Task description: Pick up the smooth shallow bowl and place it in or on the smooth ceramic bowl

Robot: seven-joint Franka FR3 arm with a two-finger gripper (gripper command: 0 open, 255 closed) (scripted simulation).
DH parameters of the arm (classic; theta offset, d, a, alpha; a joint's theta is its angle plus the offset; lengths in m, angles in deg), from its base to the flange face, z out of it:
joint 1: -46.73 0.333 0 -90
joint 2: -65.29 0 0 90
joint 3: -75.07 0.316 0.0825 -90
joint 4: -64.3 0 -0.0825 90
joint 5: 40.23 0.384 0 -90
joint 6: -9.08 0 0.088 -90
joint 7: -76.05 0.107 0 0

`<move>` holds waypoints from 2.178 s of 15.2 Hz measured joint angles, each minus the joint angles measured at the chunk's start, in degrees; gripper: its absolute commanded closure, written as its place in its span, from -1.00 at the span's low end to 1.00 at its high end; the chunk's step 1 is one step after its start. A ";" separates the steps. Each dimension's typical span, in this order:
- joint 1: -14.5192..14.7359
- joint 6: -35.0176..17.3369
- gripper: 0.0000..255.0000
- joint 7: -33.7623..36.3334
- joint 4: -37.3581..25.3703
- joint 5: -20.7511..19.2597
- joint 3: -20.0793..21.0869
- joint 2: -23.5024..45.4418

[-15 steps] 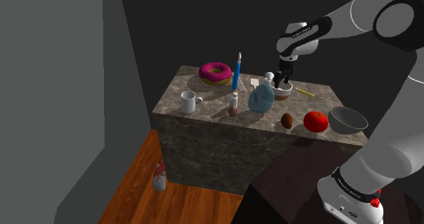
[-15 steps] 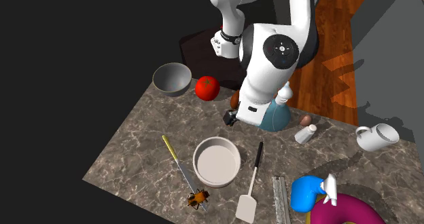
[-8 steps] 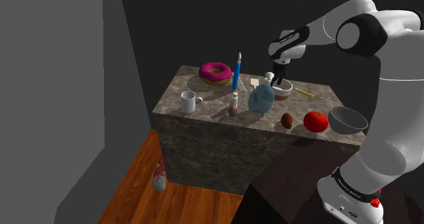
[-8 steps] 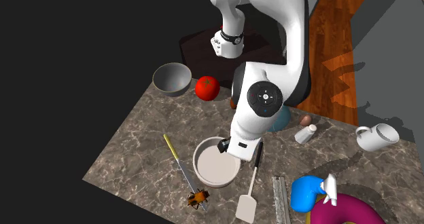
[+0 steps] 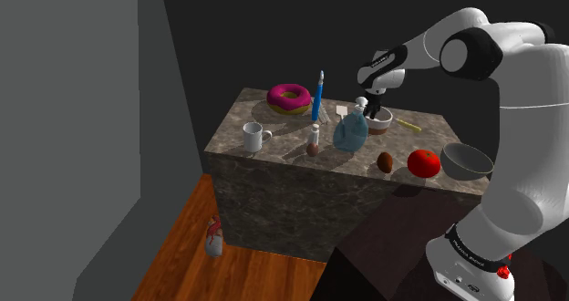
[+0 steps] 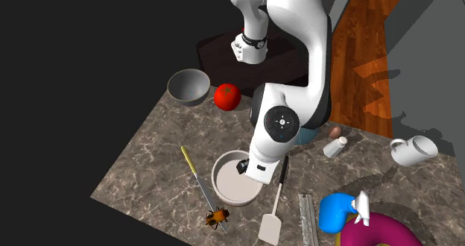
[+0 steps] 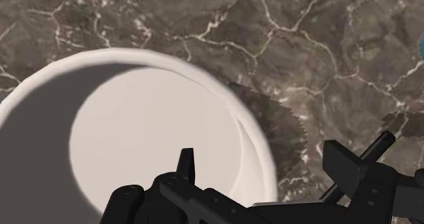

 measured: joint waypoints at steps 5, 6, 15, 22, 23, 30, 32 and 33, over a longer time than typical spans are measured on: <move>-0.07 -0.42 -1.00 -0.10 0.16 0.09 0.04 0.24; -0.08 -0.43 -1.00 -0.10 0.16 0.09 0.04 0.24; -0.03 -0.42 1.00 -0.08 0.09 0.08 0.06 0.19; 0.23 1.70 1.00 0.21 0.00 -0.48 -0.35 -1.72; 0.28 2.22 1.00 0.26 -0.04 -0.62 -0.45 -2.22; 0.68 6.07 1.00 0.70 -0.75 -1.61 -1.11 -5.46; 0.80 7.45 1.00 0.93 -1.55 -1.85 -1.22 -6.05; 0.90 8.14 1.00 1.07 -1.80 -2.00 -1.28 -6.50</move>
